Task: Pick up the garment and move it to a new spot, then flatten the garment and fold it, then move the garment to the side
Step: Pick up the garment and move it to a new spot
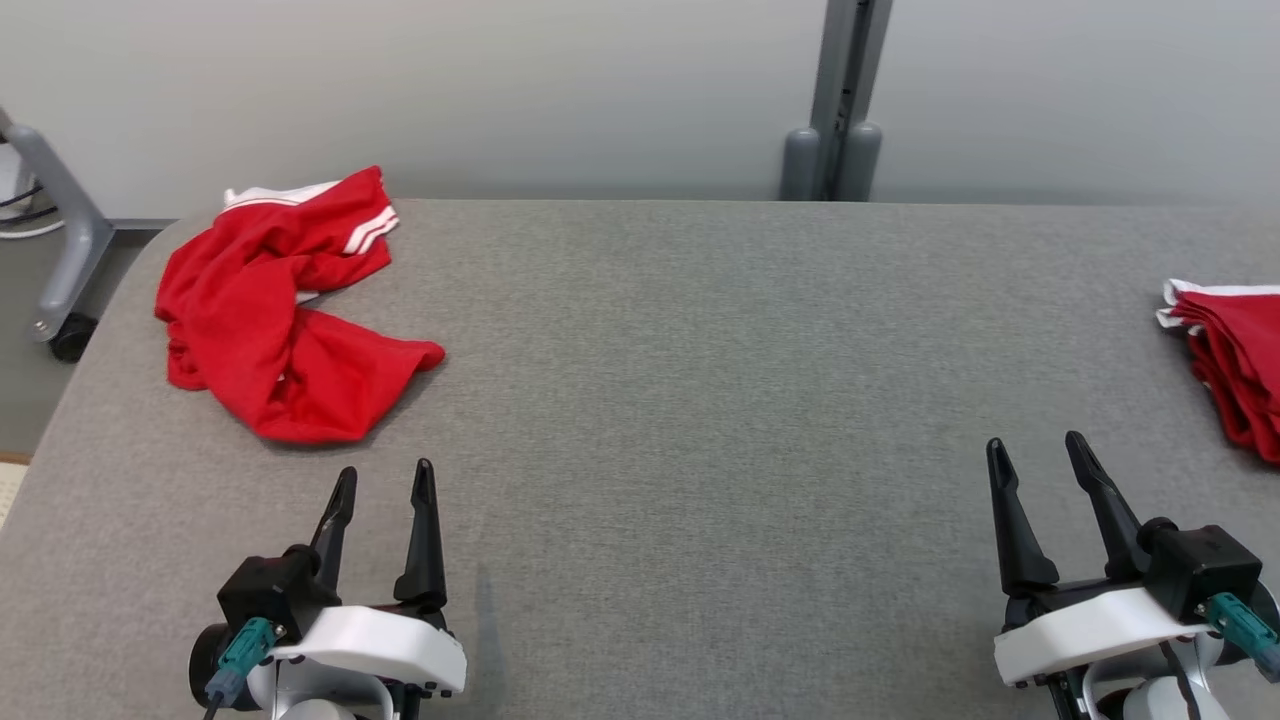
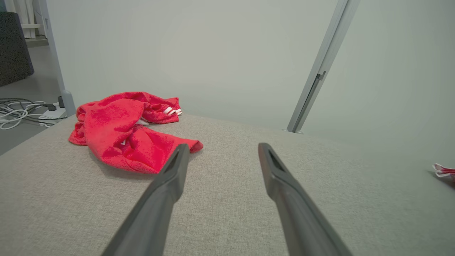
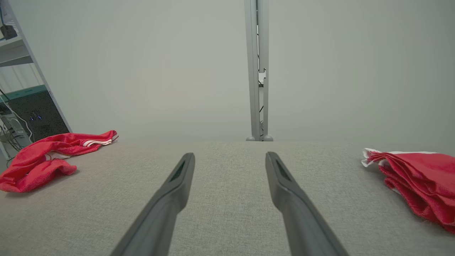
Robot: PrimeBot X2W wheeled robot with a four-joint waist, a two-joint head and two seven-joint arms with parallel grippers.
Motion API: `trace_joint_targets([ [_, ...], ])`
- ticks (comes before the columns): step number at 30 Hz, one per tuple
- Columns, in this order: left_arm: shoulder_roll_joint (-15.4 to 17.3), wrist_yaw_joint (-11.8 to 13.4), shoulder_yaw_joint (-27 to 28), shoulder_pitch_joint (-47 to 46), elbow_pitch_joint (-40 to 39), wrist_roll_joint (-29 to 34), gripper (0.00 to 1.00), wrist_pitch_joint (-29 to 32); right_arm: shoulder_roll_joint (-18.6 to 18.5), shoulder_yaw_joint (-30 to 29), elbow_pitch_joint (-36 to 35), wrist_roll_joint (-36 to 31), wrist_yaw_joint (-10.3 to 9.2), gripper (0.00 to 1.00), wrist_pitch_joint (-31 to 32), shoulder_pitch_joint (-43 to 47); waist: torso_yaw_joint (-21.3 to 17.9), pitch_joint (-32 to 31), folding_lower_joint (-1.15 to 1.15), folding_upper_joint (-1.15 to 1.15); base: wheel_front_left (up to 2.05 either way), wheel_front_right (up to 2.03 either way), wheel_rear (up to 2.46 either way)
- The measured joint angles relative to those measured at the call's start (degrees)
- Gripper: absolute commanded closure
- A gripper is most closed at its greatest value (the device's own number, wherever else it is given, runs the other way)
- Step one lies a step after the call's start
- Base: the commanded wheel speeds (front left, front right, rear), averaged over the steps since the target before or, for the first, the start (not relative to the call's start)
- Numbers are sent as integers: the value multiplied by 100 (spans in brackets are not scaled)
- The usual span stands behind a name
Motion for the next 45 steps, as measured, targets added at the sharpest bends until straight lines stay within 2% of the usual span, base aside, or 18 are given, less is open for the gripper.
trace_joint_targets([
  [18,2,16,79,59,-55,-7,0,-10,2,119,-113,-49,1,0,107,35,1966,-73,0,0,0,0,0],
  [24,5,7,97,156,-60,1,0,-10,4,180,-136,-43,0,0,110,43,2418,-111,0,0,0,0,0],
  [33,14,-93,26,46,7,97,0,-9,2,158,-313,-174,1,0,174,48,2387,58,0,0,0,0,0],
  [38,180,-215,60,-519,20,246,0,-10,5,62,-509,-370,1,0,274,-7,2269,257,0,0,0,0,0],
  [41,320,-386,3,-1042,130,298,0,33,4,-15,-727,-500,1,0,380,-144,2152,475,0,0,0,0,0],
  [45,682,-543,60,-2133,325,385,0,280,4,-86,-1032,-727,1,0,537,-354,1966,844,0,0,0,0,0],
])
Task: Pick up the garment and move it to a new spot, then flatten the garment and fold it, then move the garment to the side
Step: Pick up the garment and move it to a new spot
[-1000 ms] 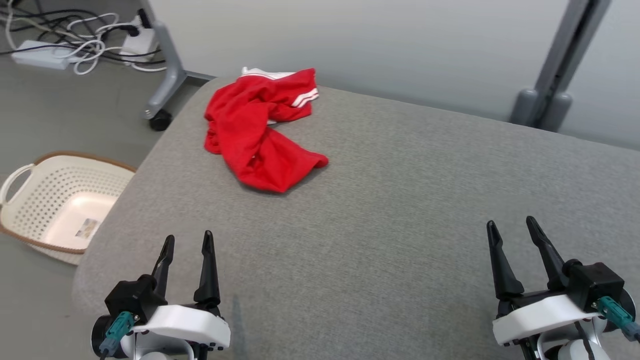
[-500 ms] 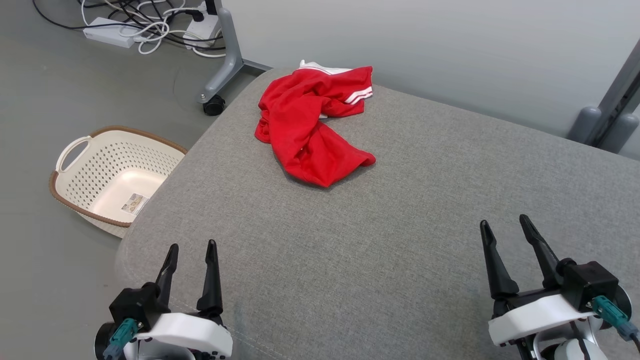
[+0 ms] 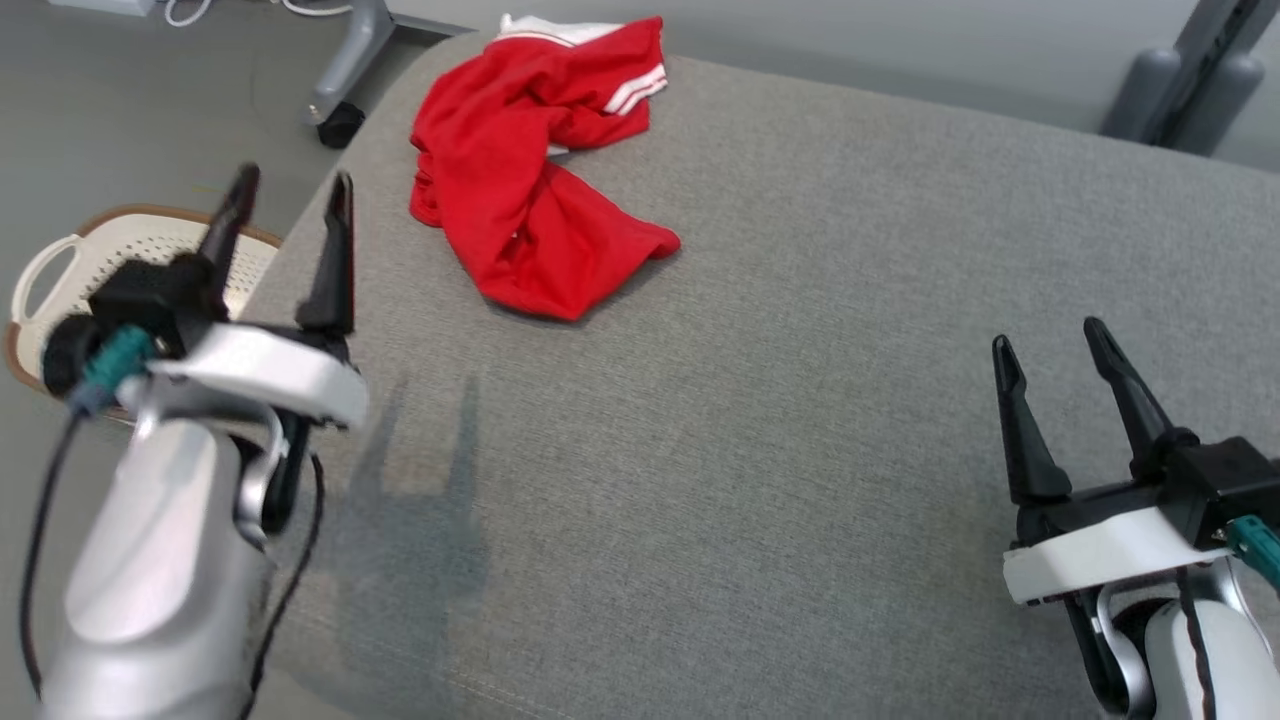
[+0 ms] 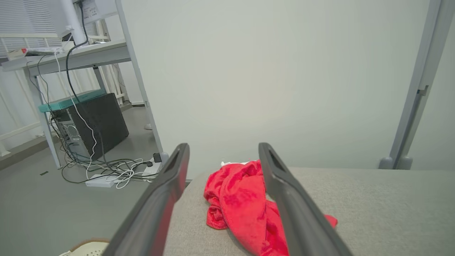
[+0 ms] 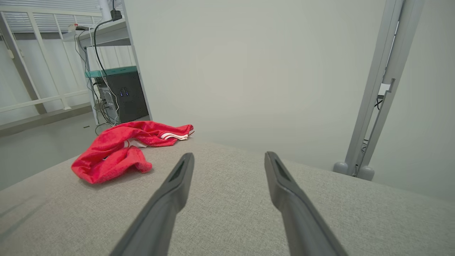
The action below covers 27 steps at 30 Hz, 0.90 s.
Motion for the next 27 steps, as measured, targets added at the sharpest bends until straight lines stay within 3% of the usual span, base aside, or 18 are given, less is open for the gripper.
trace_joint_targets([
  [5,407,-285,87,-1373,592,-120,0,712,1,29,-316,-110,0,0,87,-298,-345,470,0,0,0,0,0],
  [9,772,-352,204,-2318,1290,-193,0,1312,0,141,-511,-149,0,0,97,-537,-727,812,0,0,0,0,0],
  [18,1179,-504,68,-3272,2811,-353,0,2592,-3,46,-782,-271,0,0,98,-724,-1599,1536,0,0,0,0,0],
  [22,1230,-471,-20,-3433,3183,-287,0,2647,-7,-19,-844,-278,0,0,94,-733,-1866,1824,0,0,0,0,0],
  [27,1415,-125,-58,-3498,3702,-151,0,2620,-4,0,-868,-269,0,0,52,-766,-2119,2060,0,0,0,0,0],
])
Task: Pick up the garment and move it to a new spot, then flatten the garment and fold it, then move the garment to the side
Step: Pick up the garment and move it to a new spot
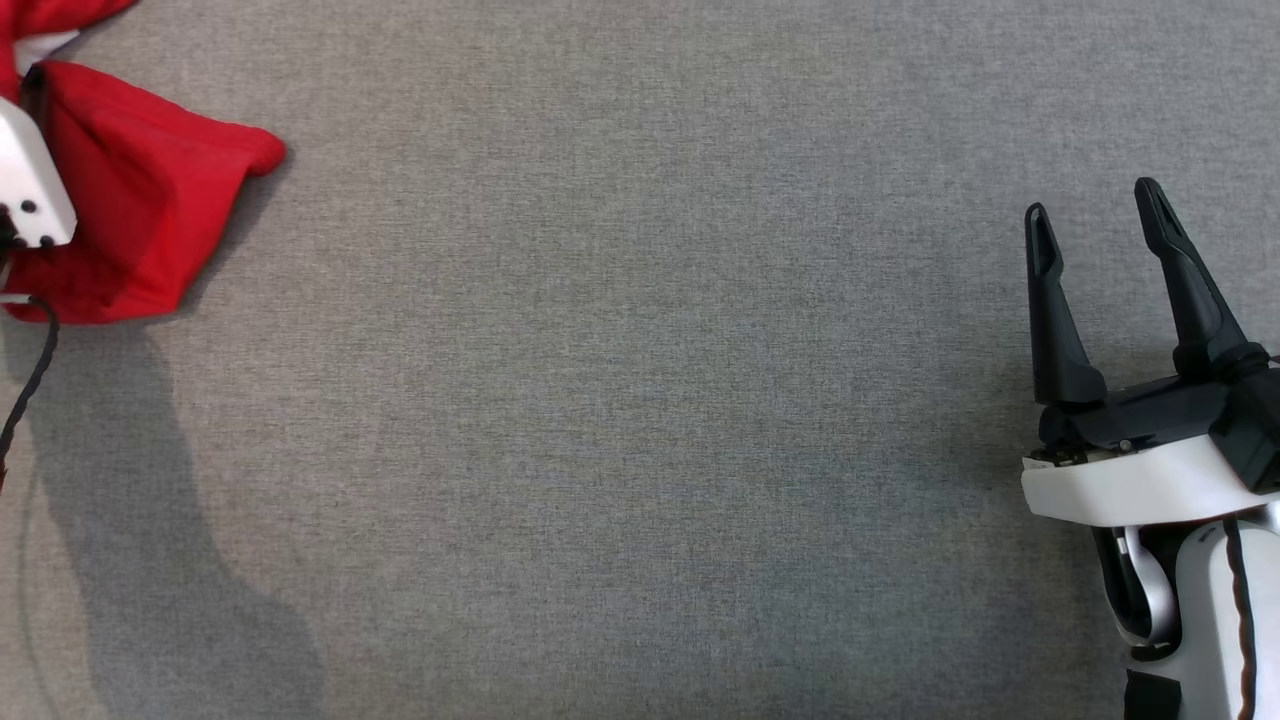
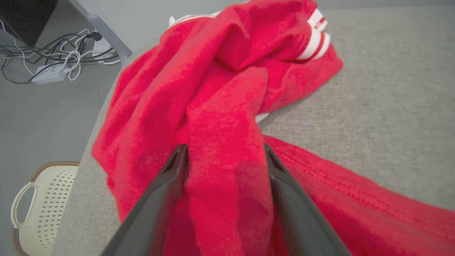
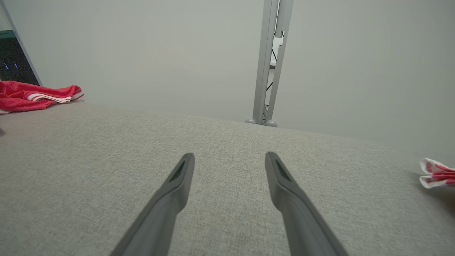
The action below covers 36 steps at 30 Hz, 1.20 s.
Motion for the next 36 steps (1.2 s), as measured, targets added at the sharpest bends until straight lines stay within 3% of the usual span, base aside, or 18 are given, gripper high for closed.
trace_joint_targets([
  [1,24,27,-5,-2,67,10,0,-8,0,-2,-1,0,0,0,-4,-9,-19,16,0,0,0,0,0],
  [2,43,32,8,-5,133,3,13,-19,0,-3,-1,0,0,0,-11,-14,-31,27,0,0,0,0,0],
  [3,48,41,10,-7,186,-8,66,-32,0,-8,0,0,0,0,-13,-16,-35,28,0,0,0,0,0],
  [4,55,52,5,-8,231,-7,100,-53,0,-9,2,0,0,0,-23,-19,-36,26,0,0,0,0,0],
  [18,108,68,-272,-231,423,176,100,-843,1,-25,247,77,0,0,-143,-22,44,-422,0,0,0,0,0],
  [27,171,-182,-694,-528,247,460,100,-1107,1,-40,622,323,0,0,-345,131,10,-1105,0,0,0,0,0],
  [36,-276,-477,-1365,-706,-344,597,100,-1301,0,-130,980,605,0,0,-530,419,-206,-1894,0,0,0,0,0],
])
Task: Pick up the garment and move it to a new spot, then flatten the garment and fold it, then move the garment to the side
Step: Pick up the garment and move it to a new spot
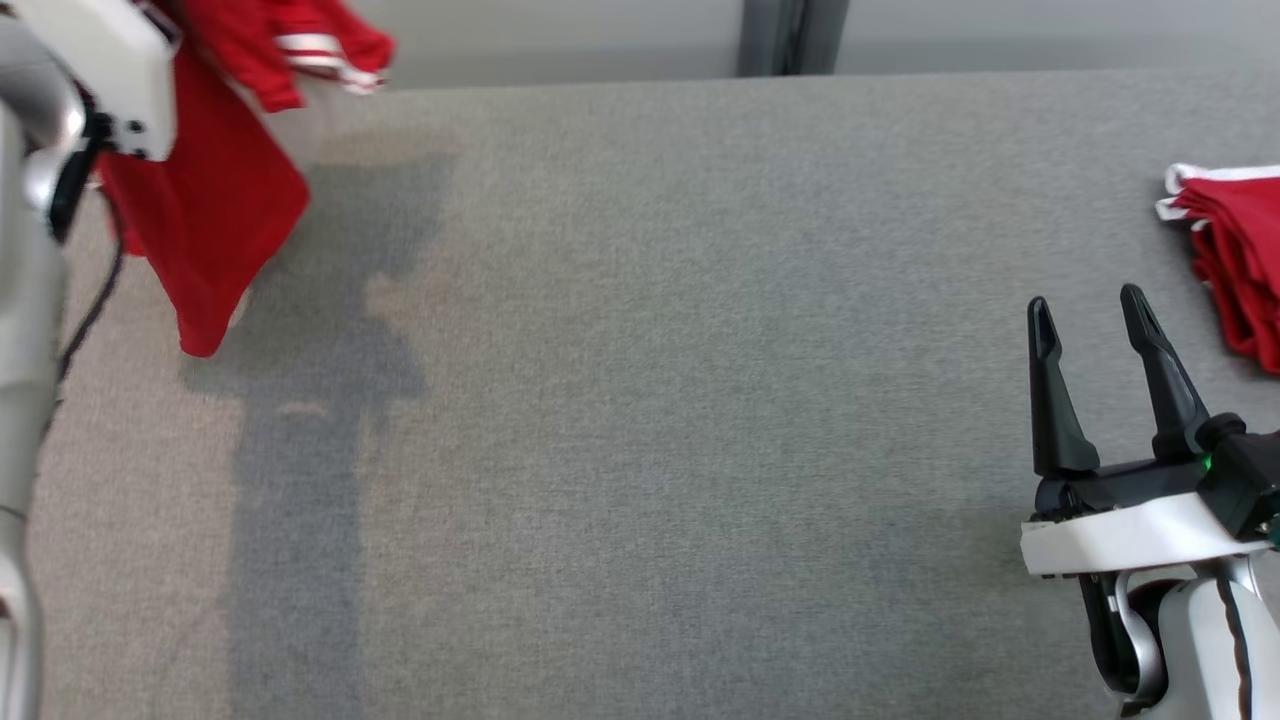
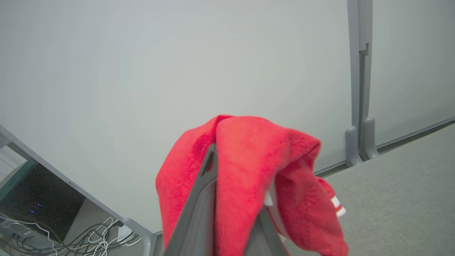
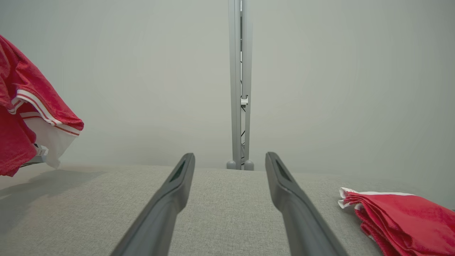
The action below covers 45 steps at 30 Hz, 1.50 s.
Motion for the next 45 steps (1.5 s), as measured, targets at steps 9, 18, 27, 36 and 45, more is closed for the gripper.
trace_joint_targets([
  [9,-606,-46,-1196,345,-1082,-564,100,-105,-1,-147,118,114,0,0,-69,225,-485,-383,0,0,0,0,0],
  [18,-904,-45,-2210,1255,-1688,-1145,100,-261,1,-91,183,233,0,0,-108,261,-899,-294,0,0,0,0,0],
  [27,-1604,11,-2605,2436,-1121,-1471,100,-688,0,-16,297,297,0,0,-122,238,-1249,-158,0,0,0,0,0],
  [36,-1811,111,-2905,2857,-728,-1674,0,-1036,0,-33,382,333,0,0,-129,252,-1294,-310,0,0,0,0,0],
  [45,-1820,300,-3133,3160,-1040,-1822,0,-1350,3,-53,414,286,0,0,-129,397,-981,-555,0,0,0,0,0],
])
